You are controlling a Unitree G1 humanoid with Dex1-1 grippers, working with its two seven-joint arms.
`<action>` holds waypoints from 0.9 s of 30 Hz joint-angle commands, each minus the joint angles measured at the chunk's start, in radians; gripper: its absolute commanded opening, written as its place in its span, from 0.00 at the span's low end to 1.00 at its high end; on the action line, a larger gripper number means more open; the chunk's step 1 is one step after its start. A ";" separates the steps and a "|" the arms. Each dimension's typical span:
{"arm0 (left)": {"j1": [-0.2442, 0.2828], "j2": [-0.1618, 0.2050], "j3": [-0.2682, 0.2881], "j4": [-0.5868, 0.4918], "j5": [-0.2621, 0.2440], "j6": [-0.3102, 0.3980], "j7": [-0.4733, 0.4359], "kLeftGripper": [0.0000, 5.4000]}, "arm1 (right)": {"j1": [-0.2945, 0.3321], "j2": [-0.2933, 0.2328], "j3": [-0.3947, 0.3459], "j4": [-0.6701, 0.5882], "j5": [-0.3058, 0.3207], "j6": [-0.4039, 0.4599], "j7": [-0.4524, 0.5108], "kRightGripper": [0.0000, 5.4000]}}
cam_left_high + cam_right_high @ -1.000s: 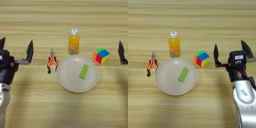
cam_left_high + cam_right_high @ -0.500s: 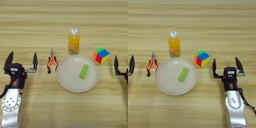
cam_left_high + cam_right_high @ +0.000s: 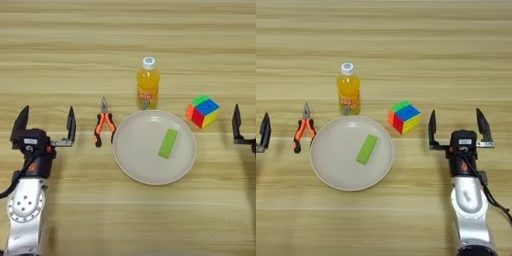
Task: Move the objects on the table
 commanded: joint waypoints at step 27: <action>-0.093 -0.009 -0.035 -0.004 0.038 0.055 0.024 1.00 | -0.222 -0.197 0.120 -0.260 0.217 0.788 0.436 0.99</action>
